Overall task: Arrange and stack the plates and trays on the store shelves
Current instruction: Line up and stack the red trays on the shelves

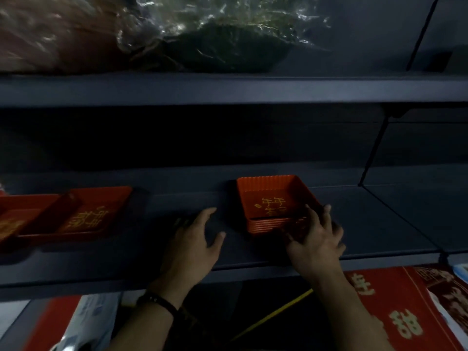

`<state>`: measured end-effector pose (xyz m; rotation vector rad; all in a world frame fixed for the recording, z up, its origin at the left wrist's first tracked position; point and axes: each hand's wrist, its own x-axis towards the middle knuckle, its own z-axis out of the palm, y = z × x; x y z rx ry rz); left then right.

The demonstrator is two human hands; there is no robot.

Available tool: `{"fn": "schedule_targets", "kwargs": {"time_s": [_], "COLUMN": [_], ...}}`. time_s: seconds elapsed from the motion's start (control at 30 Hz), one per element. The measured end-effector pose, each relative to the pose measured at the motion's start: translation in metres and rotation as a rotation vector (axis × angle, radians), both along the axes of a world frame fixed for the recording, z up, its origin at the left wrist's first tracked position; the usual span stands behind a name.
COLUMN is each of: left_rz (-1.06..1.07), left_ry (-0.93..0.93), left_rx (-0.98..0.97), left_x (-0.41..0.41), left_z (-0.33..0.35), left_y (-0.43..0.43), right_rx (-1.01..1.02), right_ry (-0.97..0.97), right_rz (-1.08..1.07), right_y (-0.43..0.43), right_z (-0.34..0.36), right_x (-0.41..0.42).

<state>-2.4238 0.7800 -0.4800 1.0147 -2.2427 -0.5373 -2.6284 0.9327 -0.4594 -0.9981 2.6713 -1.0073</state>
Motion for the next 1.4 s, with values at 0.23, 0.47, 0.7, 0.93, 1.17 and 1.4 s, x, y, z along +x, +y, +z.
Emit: {"fn": "schedule_targets", "kwargs": {"time_s": [0.23, 0.47, 0.7, 0.93, 1.17, 1.4], "left_rz": [0.327, 0.393, 0.404, 0.356, 0.276, 0.284], "left_ry": [-0.122, -0.127, -0.075, 0.020, 0.191, 0.151], "left_rx": [-0.026, 0.036, 0.173, 0.224, 0.270, 0.246], "left_x": [0.134, 0.208, 0.260, 0.280, 0.299, 0.297], "left_z": [-0.012, -0.014, -0.016, -0.027, -0.027, -0.021], "left_y": [-0.057, -0.083, -0.116, -0.140, -0.150, -0.147], "right_rx": [-0.228, -0.044, 0.062, 0.117, 0.239, 0.222], "right_ry": [0.129, 0.225, 0.196, 0.398, 0.552, 0.536], "right_rz": [0.213, 0.652, 0.767, 0.892, 0.881, 0.764], "right_y": [-0.034, -0.068, -0.126, -0.232, -0.252, -0.232], "right_z": [0.022, -0.012, -0.012, -0.012, -0.027, -0.026], "right_x": [0.076, 0.142, 0.217, 0.307, 0.327, 0.298]}}
